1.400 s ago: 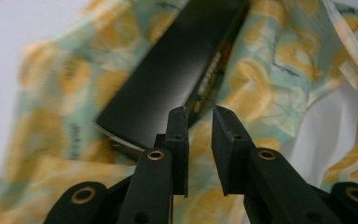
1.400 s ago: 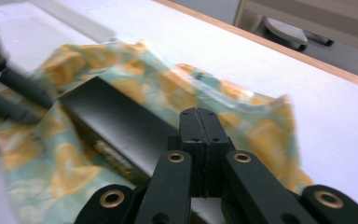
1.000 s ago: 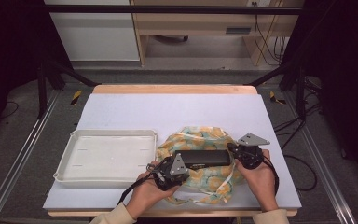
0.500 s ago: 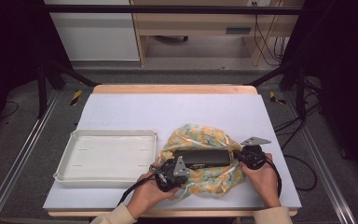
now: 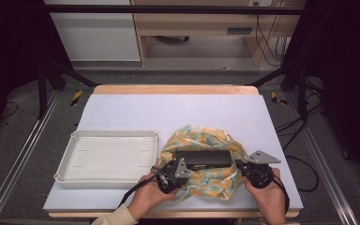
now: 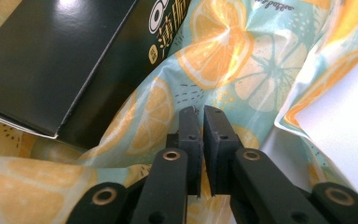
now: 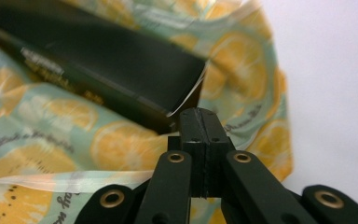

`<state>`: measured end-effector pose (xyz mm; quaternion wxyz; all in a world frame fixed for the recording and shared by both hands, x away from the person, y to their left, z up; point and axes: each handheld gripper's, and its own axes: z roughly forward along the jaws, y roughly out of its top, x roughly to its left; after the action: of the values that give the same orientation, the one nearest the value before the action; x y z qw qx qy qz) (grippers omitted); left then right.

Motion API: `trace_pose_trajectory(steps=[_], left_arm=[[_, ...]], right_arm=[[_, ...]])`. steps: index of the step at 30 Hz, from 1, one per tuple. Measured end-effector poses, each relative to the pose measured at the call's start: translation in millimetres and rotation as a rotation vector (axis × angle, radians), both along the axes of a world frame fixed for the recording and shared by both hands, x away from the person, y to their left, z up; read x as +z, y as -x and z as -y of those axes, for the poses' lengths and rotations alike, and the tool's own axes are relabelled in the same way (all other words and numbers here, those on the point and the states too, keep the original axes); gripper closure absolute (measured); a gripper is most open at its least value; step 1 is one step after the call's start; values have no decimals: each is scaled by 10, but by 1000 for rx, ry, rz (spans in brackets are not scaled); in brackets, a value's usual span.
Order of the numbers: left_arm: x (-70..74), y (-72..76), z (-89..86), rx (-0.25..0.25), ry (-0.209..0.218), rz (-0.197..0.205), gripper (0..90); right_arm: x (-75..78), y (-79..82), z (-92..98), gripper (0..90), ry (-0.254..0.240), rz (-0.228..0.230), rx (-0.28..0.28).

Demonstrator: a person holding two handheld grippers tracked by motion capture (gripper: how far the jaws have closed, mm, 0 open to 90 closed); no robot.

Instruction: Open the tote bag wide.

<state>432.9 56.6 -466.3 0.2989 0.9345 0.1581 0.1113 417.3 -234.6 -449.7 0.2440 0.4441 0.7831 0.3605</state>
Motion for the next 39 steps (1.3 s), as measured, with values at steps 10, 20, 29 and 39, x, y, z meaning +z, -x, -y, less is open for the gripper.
trace_pose_trajectory(steps=[10, 20, 29, 39], left_arm=[[2, -8, -38, -6, 1, -10, 895], [192, 5, -118, 10, 81, 10, 900], [377, 17, -308, 39, 158, 5, 900], [494, 152, -843, 122, 261, 26, 787]], right_arm=[[-217, -33, -88, 900, 47, -152, 35], [377, 40, -70, 864, 28, 10, 103], [655, -368, -308, 566, 236, -32, 343], [433, -674, -433, 376, 339, -175, 508]])
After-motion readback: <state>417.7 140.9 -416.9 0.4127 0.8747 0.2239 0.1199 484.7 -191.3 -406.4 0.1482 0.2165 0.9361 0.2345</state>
